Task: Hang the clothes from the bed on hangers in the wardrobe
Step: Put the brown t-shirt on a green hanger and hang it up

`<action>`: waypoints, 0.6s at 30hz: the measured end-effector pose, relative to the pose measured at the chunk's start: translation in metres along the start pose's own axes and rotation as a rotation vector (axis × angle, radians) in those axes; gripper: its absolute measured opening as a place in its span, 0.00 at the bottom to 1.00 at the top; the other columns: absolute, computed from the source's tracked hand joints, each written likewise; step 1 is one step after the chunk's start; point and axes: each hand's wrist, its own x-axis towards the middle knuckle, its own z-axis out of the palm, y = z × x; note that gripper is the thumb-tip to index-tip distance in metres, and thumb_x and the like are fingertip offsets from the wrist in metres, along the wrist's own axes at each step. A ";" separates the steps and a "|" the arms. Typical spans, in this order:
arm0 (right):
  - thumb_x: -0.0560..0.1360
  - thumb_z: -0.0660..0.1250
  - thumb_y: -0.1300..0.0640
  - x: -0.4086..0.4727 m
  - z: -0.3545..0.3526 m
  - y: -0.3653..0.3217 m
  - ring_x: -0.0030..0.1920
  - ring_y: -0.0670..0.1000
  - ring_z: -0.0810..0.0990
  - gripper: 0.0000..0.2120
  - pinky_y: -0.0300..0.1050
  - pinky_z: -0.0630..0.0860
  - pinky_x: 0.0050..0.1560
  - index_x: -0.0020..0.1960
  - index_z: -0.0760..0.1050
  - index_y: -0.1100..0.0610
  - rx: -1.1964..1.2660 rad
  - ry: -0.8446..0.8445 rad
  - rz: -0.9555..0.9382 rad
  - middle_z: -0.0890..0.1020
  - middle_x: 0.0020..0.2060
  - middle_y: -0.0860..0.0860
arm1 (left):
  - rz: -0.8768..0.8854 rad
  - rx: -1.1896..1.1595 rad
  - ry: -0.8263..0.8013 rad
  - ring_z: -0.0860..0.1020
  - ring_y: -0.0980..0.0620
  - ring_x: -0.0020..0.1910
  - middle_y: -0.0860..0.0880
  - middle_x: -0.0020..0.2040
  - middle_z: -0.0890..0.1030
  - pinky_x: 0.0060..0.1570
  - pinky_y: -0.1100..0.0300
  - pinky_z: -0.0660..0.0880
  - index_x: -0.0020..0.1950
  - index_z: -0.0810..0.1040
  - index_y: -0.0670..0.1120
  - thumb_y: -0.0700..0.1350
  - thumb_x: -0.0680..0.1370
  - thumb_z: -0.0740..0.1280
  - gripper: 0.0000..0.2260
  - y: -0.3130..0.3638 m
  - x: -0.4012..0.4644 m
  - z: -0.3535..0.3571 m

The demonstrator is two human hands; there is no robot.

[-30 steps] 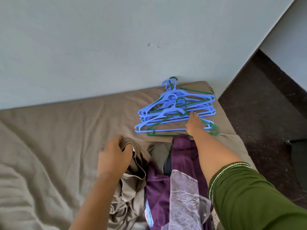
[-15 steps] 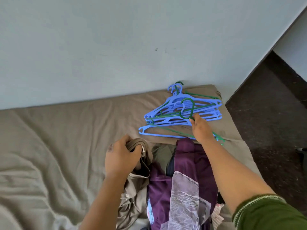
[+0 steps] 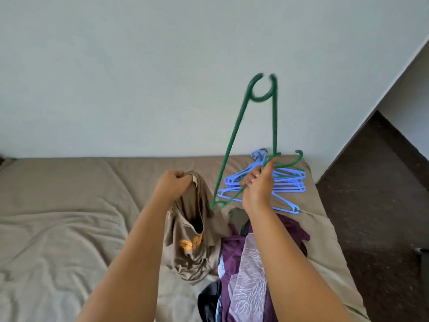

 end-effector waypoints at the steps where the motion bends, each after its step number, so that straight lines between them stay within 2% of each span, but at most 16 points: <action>1: 0.79 0.54 0.37 -0.009 0.010 -0.005 0.25 0.49 0.54 0.25 0.44 0.57 0.28 0.33 0.56 0.53 0.056 -0.033 0.055 0.55 0.27 0.49 | -0.022 -0.050 0.004 0.68 0.48 0.28 0.47 0.28 0.72 0.32 0.58 0.63 0.36 0.80 0.42 0.46 0.73 0.64 0.10 0.004 -0.006 -0.006; 4: 0.80 0.53 0.40 -0.047 0.039 -0.018 0.22 0.48 0.54 0.23 0.43 0.56 0.28 0.31 0.55 0.52 0.140 -0.128 0.132 0.55 0.23 0.47 | -0.105 -0.219 -0.042 0.66 0.48 0.26 0.47 0.26 0.72 0.30 0.59 0.62 0.29 0.76 0.44 0.44 0.73 0.64 0.12 0.007 -0.026 -0.030; 5: 0.79 0.52 0.42 -0.060 0.047 -0.022 0.21 0.48 0.53 0.23 0.43 0.56 0.28 0.31 0.54 0.52 0.169 -0.164 0.133 0.55 0.22 0.47 | -0.119 -0.257 -0.066 0.68 0.48 0.27 0.46 0.27 0.74 0.31 0.59 0.66 0.28 0.76 0.45 0.43 0.72 0.65 0.12 0.010 -0.035 -0.038; 7: 0.78 0.51 0.45 -0.081 0.062 -0.025 0.22 0.49 0.53 0.21 0.42 0.55 0.27 0.30 0.54 0.52 0.198 -0.202 0.123 0.55 0.21 0.47 | -0.108 -0.292 -0.088 0.74 0.47 0.31 0.43 0.32 0.79 0.35 0.56 0.73 0.30 0.79 0.45 0.42 0.72 0.65 0.10 0.016 -0.047 -0.053; 9: 0.78 0.52 0.48 -0.099 0.074 -0.019 0.23 0.49 0.52 0.19 0.43 0.55 0.27 0.30 0.54 0.52 0.214 -0.184 0.080 0.55 0.23 0.48 | -0.091 -0.323 -0.100 0.73 0.47 0.30 0.43 0.33 0.77 0.33 0.59 0.73 0.34 0.77 0.42 0.39 0.75 0.64 0.09 0.022 -0.060 -0.071; 11: 0.78 0.52 0.52 -0.115 0.083 -0.011 0.23 0.49 0.54 0.17 0.43 0.55 0.29 0.31 0.55 0.52 0.186 -0.112 0.004 0.56 0.23 0.47 | -0.109 -0.369 -0.148 0.73 0.47 0.31 0.41 0.35 0.75 0.34 0.57 0.71 0.38 0.74 0.42 0.38 0.74 0.62 0.05 0.030 -0.071 -0.089; 12: 0.79 0.51 0.55 -0.119 0.086 -0.007 0.23 0.48 0.55 0.17 0.44 0.55 0.29 0.31 0.57 0.52 0.152 -0.080 -0.054 0.57 0.22 0.46 | -0.117 -0.388 -0.186 0.75 0.46 0.35 0.40 0.38 0.76 0.37 0.54 0.72 0.41 0.75 0.42 0.39 0.73 0.63 0.03 0.033 -0.075 -0.098; 14: 0.76 0.54 0.55 -0.123 0.089 0.000 0.25 0.48 0.58 0.16 0.44 0.55 0.30 0.30 0.59 0.54 -0.012 -0.041 -0.194 0.61 0.21 0.47 | -0.120 -0.364 -0.242 0.79 0.44 0.40 0.40 0.42 0.81 0.42 0.51 0.77 0.44 0.80 0.41 0.40 0.74 0.66 0.05 0.039 -0.084 -0.118; 17: 0.69 0.55 0.49 -0.121 0.092 0.001 0.30 0.51 0.60 0.15 0.45 0.56 0.32 0.29 0.59 0.56 -0.279 -0.043 -0.362 0.62 0.25 0.54 | -0.106 -0.251 -0.293 0.82 0.46 0.40 0.43 0.42 0.84 0.39 0.55 0.80 0.46 0.81 0.40 0.39 0.79 0.63 0.07 0.039 -0.089 -0.149; 18: 0.68 0.55 0.48 -0.120 0.092 -0.001 0.31 0.51 0.60 0.15 0.45 0.56 0.32 0.28 0.59 0.56 -0.332 -0.052 -0.408 0.61 0.26 0.54 | -0.098 -0.218 -0.316 0.82 0.46 0.41 0.43 0.44 0.84 0.41 0.54 0.81 0.49 0.81 0.40 0.39 0.80 0.63 0.08 0.037 -0.089 -0.158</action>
